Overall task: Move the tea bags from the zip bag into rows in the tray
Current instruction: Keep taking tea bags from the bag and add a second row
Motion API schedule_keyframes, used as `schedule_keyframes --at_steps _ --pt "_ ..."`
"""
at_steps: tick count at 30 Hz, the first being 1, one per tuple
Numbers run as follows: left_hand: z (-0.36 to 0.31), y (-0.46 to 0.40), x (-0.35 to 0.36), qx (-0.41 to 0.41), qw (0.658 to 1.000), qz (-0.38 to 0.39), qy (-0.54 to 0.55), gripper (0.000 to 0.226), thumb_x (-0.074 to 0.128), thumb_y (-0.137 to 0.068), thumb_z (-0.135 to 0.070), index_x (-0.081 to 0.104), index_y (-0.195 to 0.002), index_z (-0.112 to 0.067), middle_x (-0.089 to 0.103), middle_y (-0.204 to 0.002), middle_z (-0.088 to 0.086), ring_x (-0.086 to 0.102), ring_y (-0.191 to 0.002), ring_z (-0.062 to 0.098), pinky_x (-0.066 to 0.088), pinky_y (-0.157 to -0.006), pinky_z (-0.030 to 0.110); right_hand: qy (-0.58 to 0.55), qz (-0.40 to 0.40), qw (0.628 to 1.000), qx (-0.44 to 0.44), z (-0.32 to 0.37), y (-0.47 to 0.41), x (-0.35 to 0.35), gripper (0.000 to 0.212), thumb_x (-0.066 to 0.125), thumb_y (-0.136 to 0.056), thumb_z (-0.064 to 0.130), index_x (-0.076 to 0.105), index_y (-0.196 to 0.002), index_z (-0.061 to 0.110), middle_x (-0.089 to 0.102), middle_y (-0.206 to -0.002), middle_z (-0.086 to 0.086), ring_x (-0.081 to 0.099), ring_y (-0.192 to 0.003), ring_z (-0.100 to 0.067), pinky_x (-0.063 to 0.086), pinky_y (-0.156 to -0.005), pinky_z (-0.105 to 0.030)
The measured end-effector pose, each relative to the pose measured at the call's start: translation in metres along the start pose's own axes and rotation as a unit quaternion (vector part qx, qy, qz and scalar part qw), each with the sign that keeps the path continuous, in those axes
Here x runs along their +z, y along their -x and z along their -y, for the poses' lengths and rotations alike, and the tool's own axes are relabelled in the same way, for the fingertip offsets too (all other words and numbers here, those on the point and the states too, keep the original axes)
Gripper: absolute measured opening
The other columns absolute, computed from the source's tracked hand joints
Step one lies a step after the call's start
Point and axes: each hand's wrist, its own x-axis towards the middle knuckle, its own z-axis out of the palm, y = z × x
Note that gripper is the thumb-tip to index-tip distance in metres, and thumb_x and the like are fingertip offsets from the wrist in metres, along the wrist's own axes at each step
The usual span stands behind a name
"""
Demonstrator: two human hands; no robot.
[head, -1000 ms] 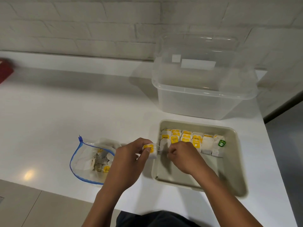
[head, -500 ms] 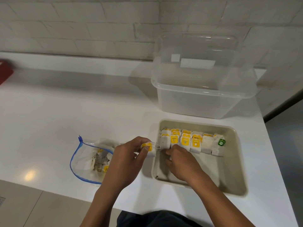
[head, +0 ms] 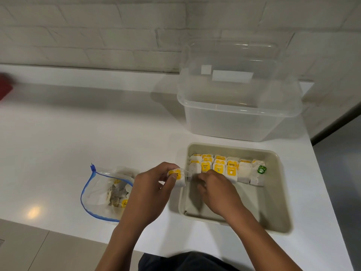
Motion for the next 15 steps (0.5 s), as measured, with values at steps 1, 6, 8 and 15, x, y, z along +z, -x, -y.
schedule_keyframes --at_steps 1,6,8,15 --pt "-0.0002 0.0002 0.0000 -0.001 1.000 0.000 0.002 0.015 0.063 -0.096 -0.021 0.071 -0.097 -0.035 0.067 -0.083 -0.026 0.066 -0.082 0.000 0.049 -0.065 0.011 -0.002 -0.007 1.000 -0.002 -0.0003 -0.0003 0.0007 0.030 0.044 -0.101 0.028 0.061 -0.126 0.030 0.059 -0.118 0.001 0.058 -0.109 -0.023 0.053 -0.082 -0.036" --pt "-0.0005 0.0012 0.0004 -0.002 1.000 0.005 -0.004 0.016 0.063 -0.096 -0.021 0.070 -0.096 -0.035 0.066 -0.082 -0.028 0.066 -0.082 0.000 0.048 -0.065 0.011 0.008 0.006 1.000 0.001 -0.0005 -0.0046 0.0050 0.035 0.043 -0.100 0.023 0.060 -0.130 0.033 0.057 -0.118 -0.001 0.059 -0.108 -0.025 0.054 -0.081 -0.037" --pt "0.0002 0.0012 0.0004 -0.001 1.000 0.006 -0.008 0.015 0.063 -0.096 -0.022 0.070 -0.096 -0.034 0.067 -0.083 -0.028 0.066 -0.083 -0.001 0.050 -0.065 0.013 0.009 0.007 1.000 0.001 -0.0001 -0.0067 0.0052 0.036 0.044 -0.101 0.022 0.060 -0.131 0.033 0.057 -0.120 -0.002 0.059 -0.109 -0.025 0.054 -0.082 -0.036" --pt "0.0022 0.0007 0.0006 0.007 1.000 0.006 -0.015 0.015 0.063 -0.096 -0.021 0.070 -0.096 -0.034 0.067 -0.083 -0.026 0.066 -0.083 -0.001 0.051 -0.066 0.015 0.006 0.002 1.000 -0.001 0.0015 -0.0086 0.0056 0.034 0.044 -0.102 0.024 0.063 -0.129 0.032 0.058 -0.121 -0.002 0.060 -0.108 -0.024 0.053 -0.081 -0.034"
